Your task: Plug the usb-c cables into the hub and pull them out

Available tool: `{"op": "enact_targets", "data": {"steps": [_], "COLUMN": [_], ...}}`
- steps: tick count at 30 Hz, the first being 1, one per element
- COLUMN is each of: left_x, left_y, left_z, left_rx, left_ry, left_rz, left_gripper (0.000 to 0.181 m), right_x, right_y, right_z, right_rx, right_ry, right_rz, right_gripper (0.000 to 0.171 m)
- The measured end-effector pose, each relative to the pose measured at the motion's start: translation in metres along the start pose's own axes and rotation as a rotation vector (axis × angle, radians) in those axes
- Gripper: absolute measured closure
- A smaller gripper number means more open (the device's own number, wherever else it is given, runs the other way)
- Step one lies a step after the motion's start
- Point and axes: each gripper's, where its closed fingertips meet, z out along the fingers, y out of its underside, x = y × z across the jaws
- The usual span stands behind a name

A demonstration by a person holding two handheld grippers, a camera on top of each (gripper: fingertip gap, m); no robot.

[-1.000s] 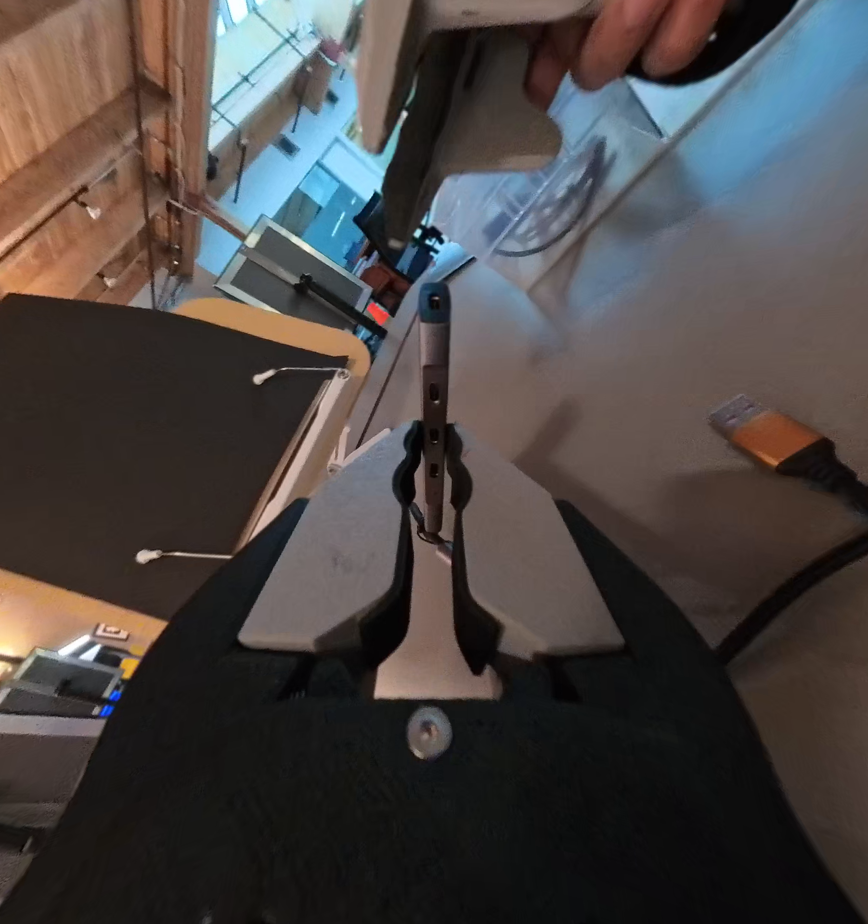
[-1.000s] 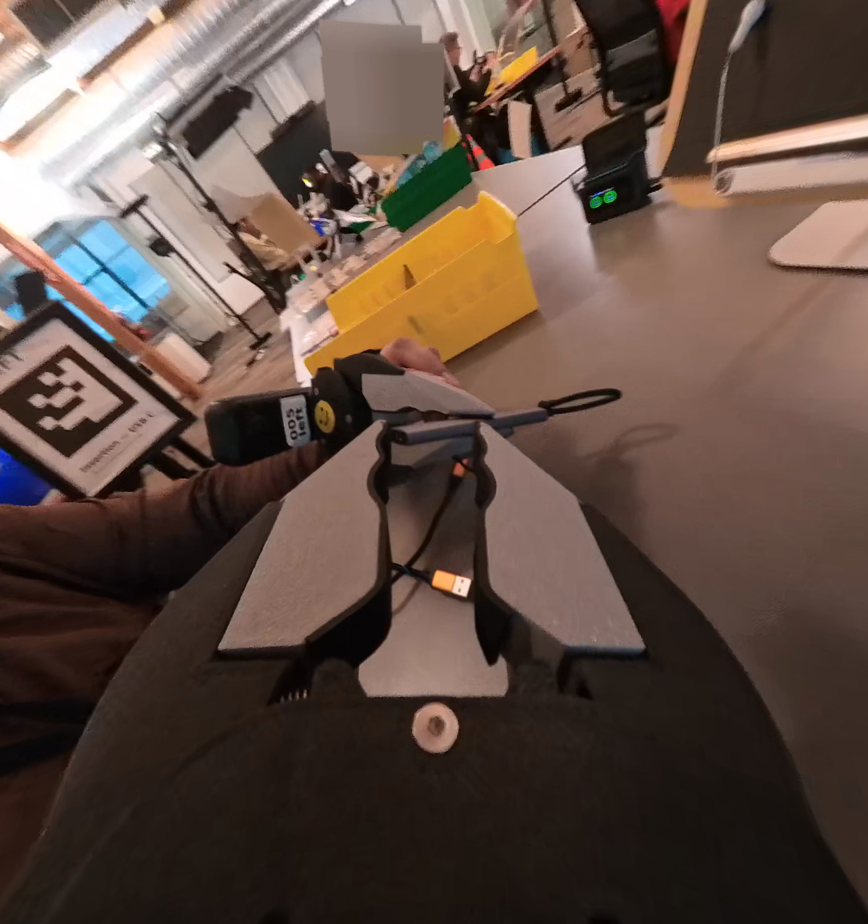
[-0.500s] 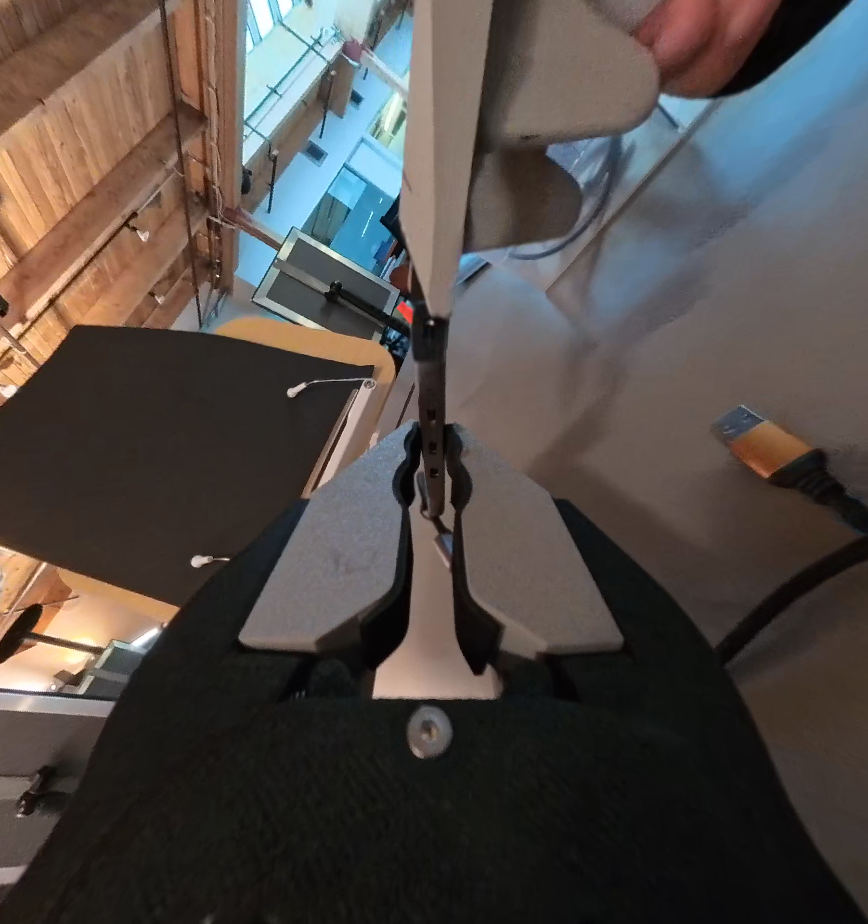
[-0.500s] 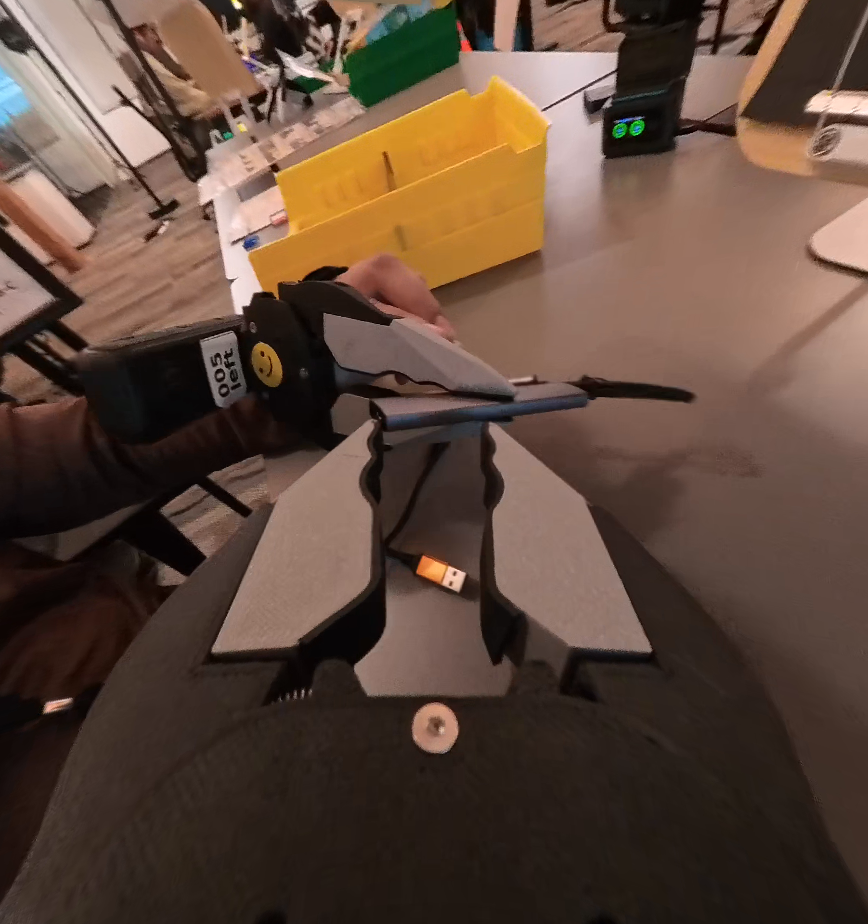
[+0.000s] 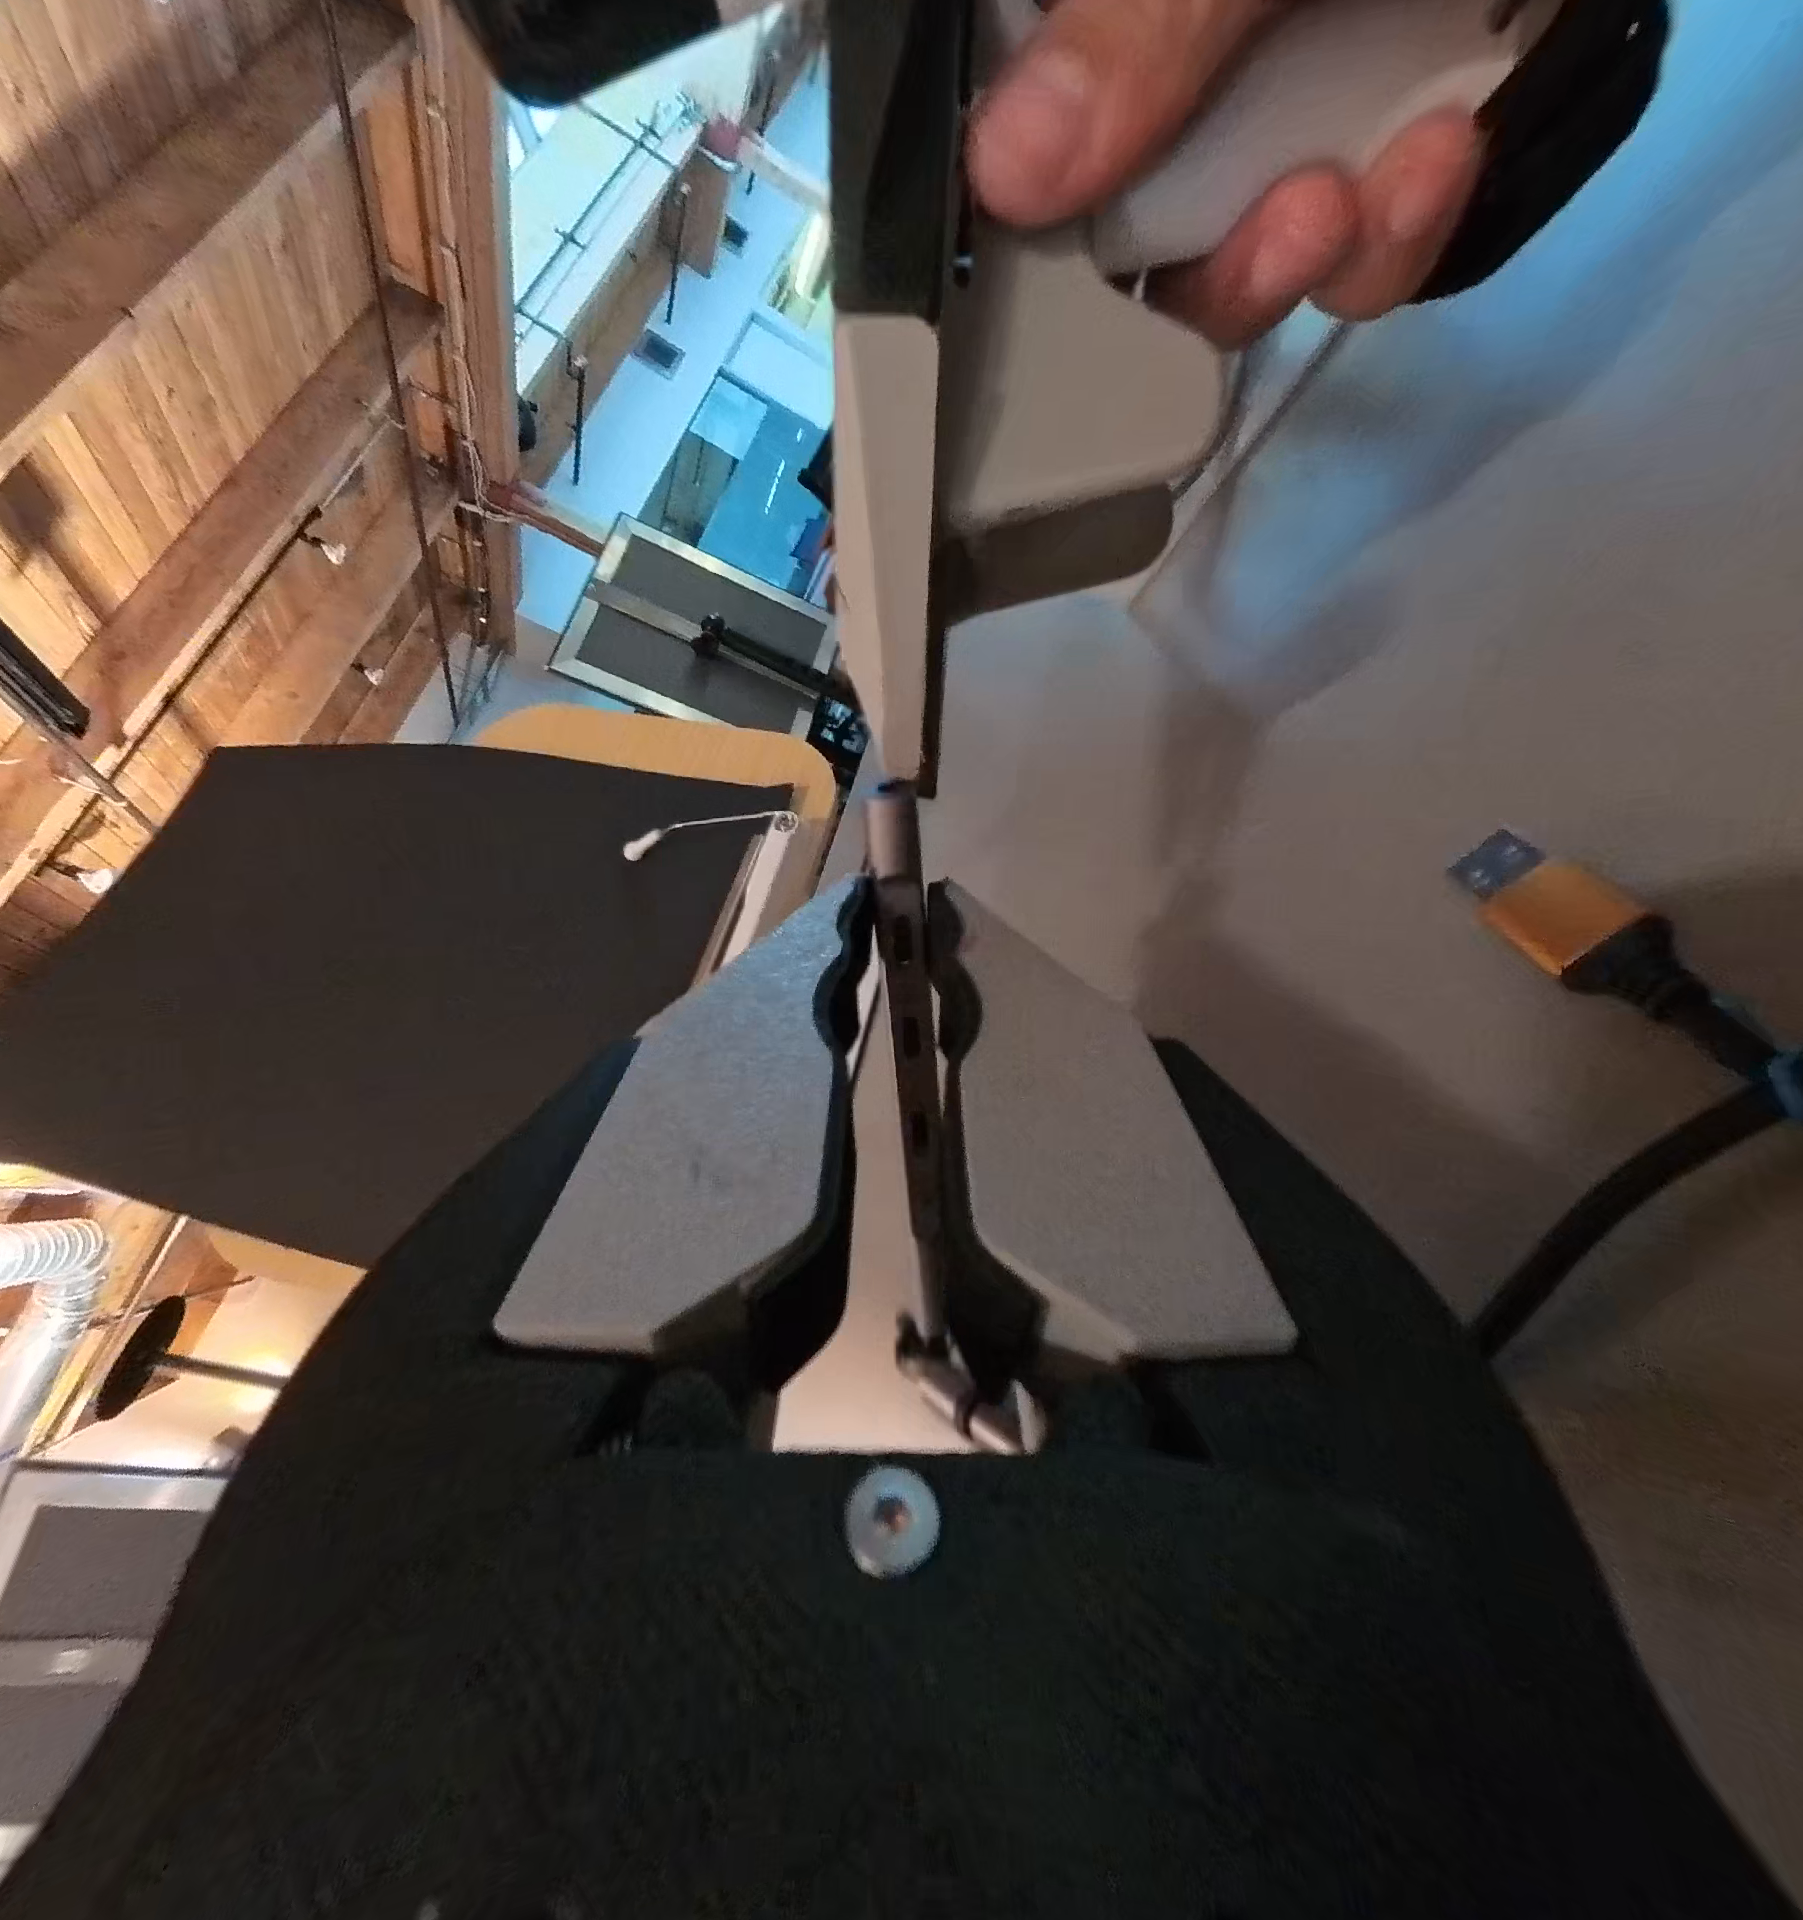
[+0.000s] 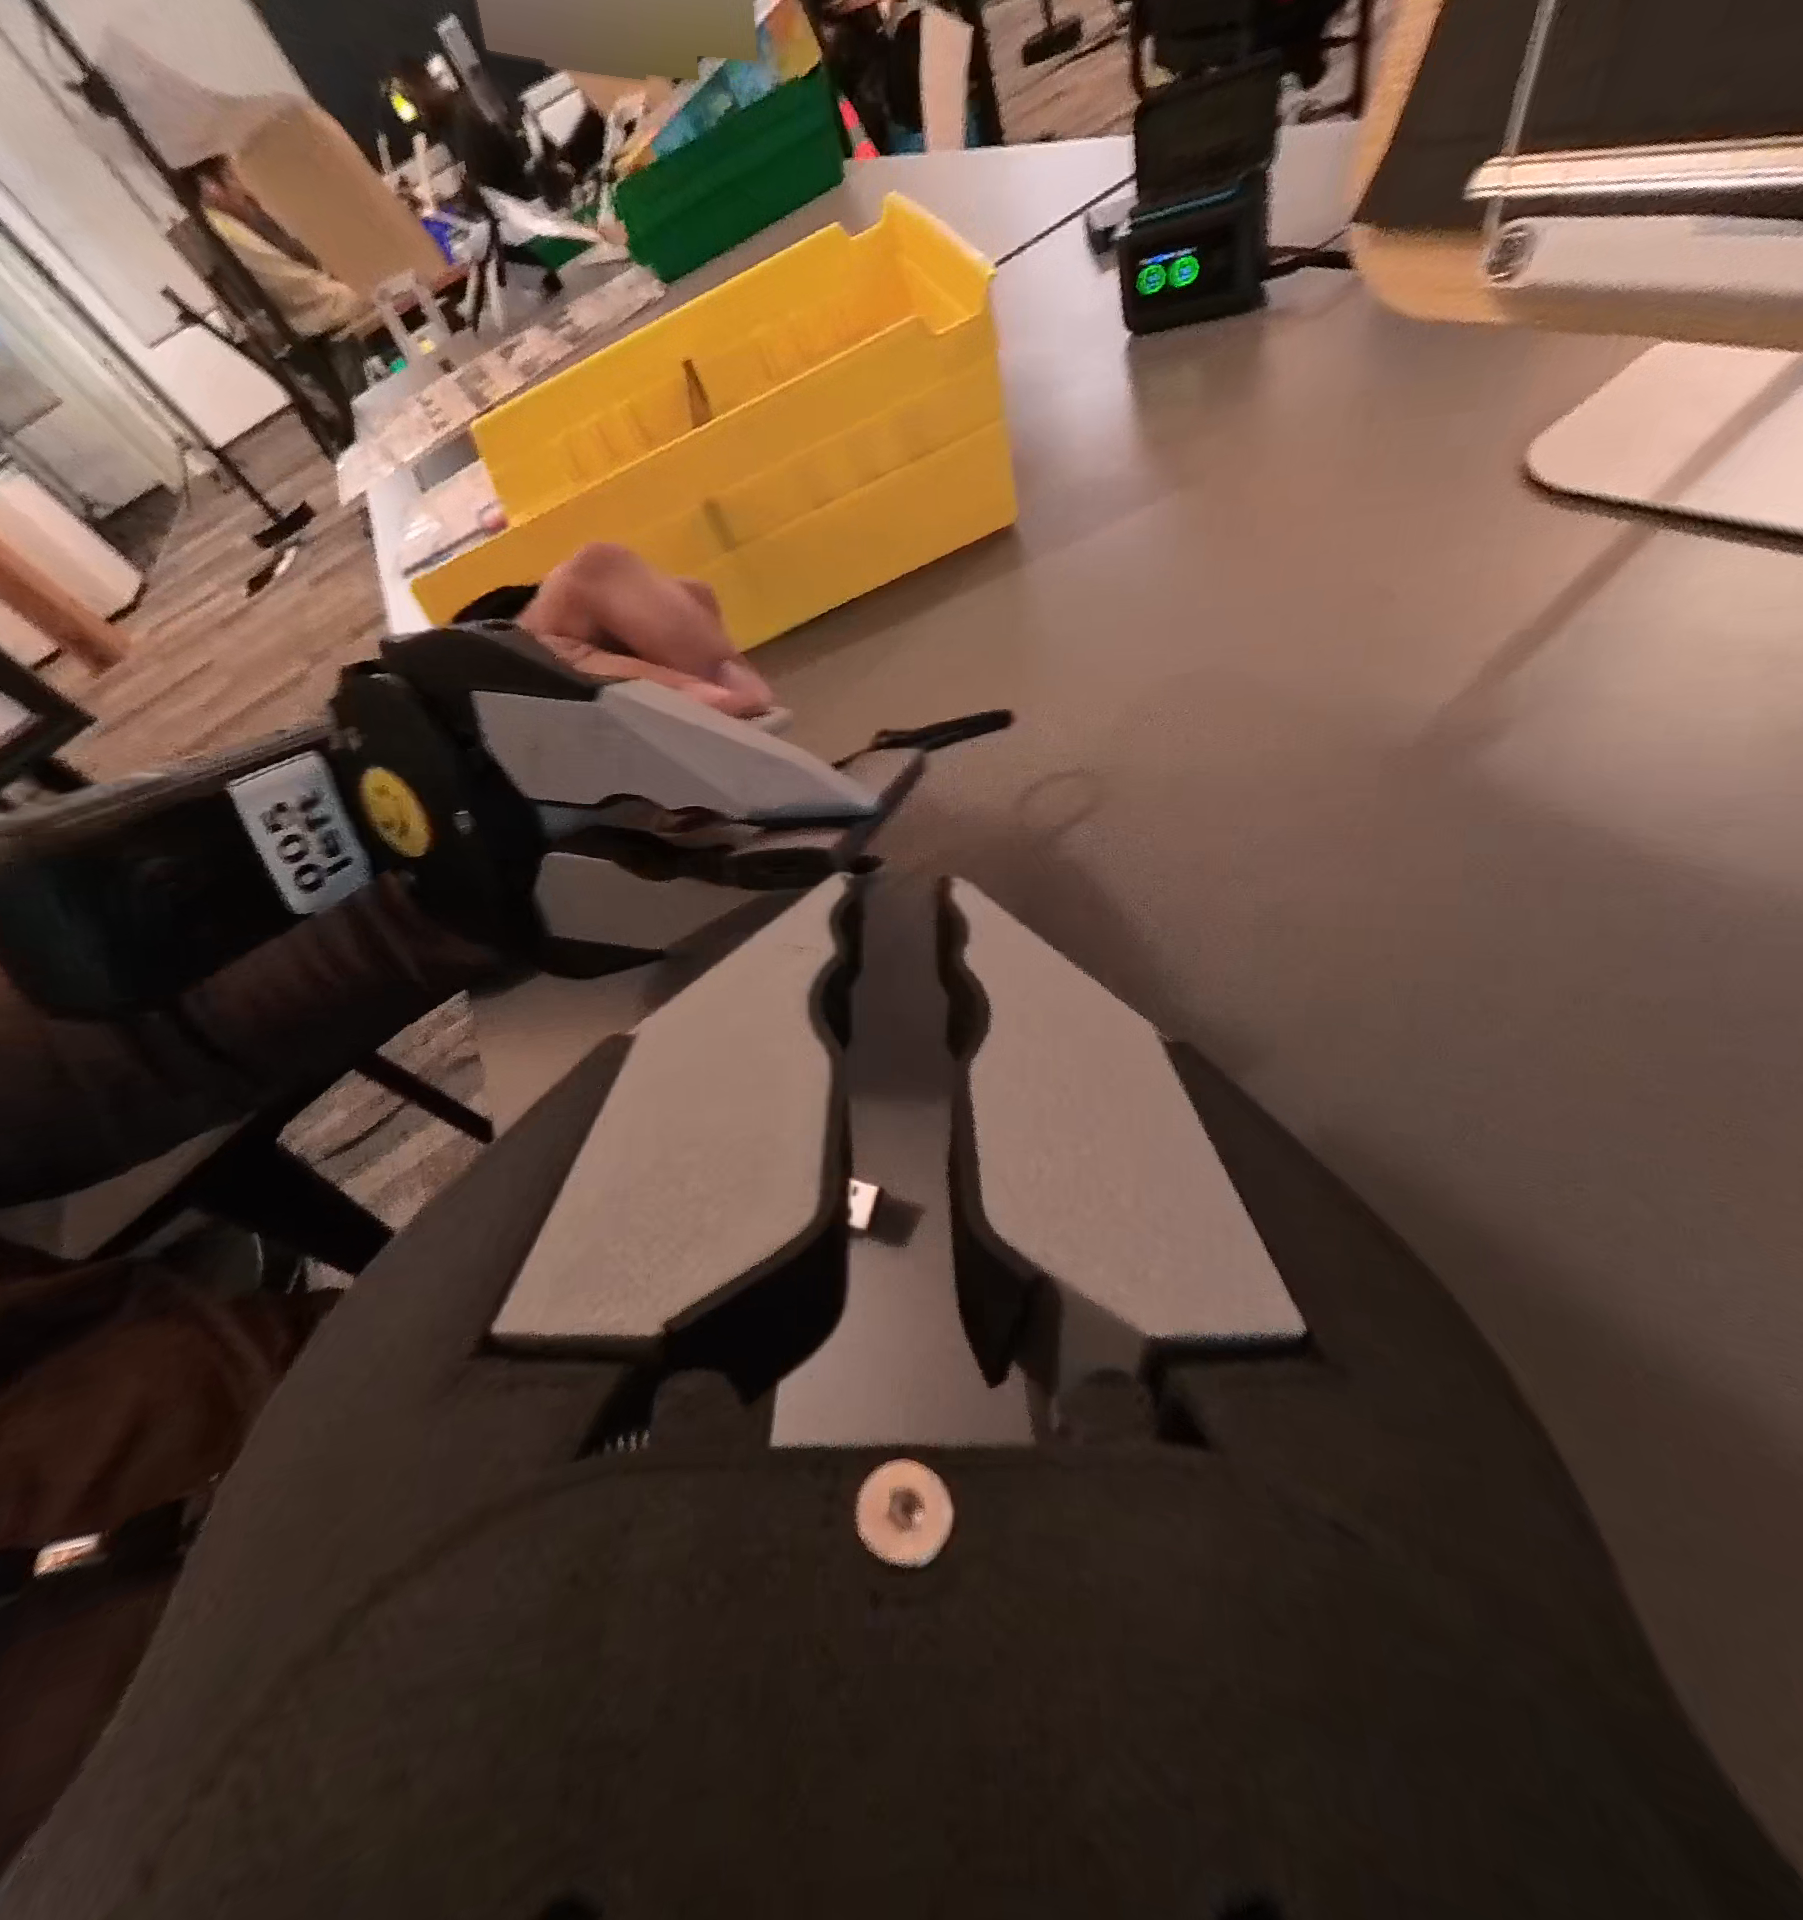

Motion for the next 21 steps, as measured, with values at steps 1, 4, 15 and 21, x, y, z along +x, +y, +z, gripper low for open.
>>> {"op": "enact_targets", "data": {"steps": [1,4,15,21], "left_x": [-0.001,0.001,-0.033,-0.066], "left_y": [-0.003,-0.013,0.047,0.088], "left_z": [-0.001,-0.002,-0.003,-0.017], "left_rx": [0.016,0.06,-0.202,-0.337], "left_ry": [-0.002,0.018,-0.131,-0.254], "left_rz": [-0.011,-0.042,0.045,-0.08], "left_gripper": [0.174,0.174,0.175,0.174], "right_x": [0.004,0.0,-0.016,-0.05], "right_y": [0.0,0.004,-0.004,0.033], "right_z": [-0.001,0.004,-0.004,0.042], "right_rx": [0.005,-0.009,0.008,-0.191], "right_ry": [0.022,-0.005,-0.047,-0.004], "right_rz": [0.003,-0.002,0.003,-0.148], "right_gripper": [0.166,0.163,0.143,0.14]}}
